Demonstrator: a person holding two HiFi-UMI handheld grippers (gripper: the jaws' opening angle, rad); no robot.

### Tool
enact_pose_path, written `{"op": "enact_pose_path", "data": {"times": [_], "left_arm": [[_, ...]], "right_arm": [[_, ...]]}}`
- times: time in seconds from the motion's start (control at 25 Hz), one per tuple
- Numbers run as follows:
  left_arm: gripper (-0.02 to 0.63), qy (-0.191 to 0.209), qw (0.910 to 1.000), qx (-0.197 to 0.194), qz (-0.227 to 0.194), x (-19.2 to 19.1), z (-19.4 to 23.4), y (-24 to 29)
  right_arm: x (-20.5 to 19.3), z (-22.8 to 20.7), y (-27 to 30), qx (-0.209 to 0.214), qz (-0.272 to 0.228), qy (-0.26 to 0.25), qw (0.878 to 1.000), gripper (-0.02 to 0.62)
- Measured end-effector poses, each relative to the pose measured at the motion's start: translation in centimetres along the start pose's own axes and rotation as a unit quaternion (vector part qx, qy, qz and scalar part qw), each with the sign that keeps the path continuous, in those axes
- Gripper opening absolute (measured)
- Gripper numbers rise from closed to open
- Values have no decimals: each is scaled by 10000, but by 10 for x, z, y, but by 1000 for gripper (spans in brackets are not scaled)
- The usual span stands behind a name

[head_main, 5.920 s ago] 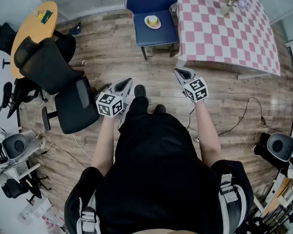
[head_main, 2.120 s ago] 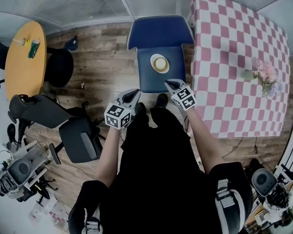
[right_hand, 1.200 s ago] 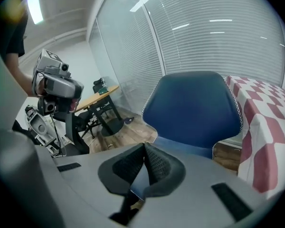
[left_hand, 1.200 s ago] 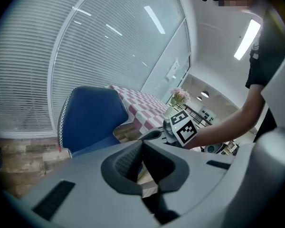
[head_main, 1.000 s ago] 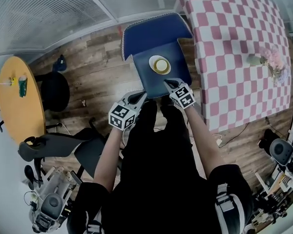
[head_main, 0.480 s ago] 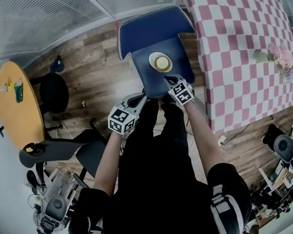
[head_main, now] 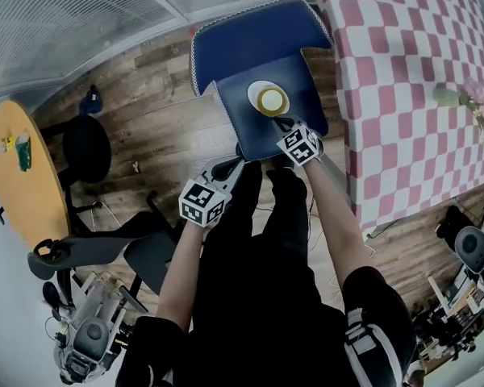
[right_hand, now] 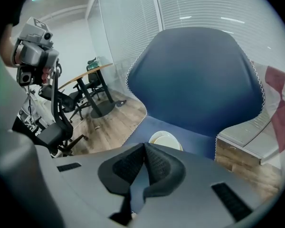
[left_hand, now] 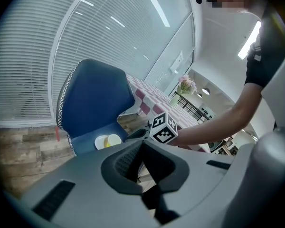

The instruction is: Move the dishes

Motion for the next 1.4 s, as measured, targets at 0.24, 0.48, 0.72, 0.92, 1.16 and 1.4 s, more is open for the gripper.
{"op": "enact_pose_path", "data": {"times": [0.24,0.48,0.72,0.92,1.16,1.4], "left_arm": [[21,-135,9999,68,22,-12,16,13],[21,-182,9998,54,84,-20,26,25],[21,-181,9997,31,175,-29,39,37],[21,-200,9995,37,223,-36,46,43],[21,-215,9993,50,297,-42,51,41],[21,-230,9992,60,321,-44,57,40]], "right_arm": [[-8,-13,29,-117,-1,-46,9999,34],[-18,-26,56,-272,154,-310,9990,68],[-26,-31,83,-218,363,-657,9969,86],[-34,-33,103,-249,594,-1104,9918,89],[-45,-33,123,-378,1026,-1914,9754,89],[-47,-34,132,-514,1219,-2225,9659,48]]}}
Point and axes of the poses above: the fingertips, and each gripper's own axes: y forward along the fingers, z to its left, x out of its top, the point moved 2 cm from there along -y, backward along the fingers, and after that the axes turned 3 degrees about y, right-handed, at the moved point
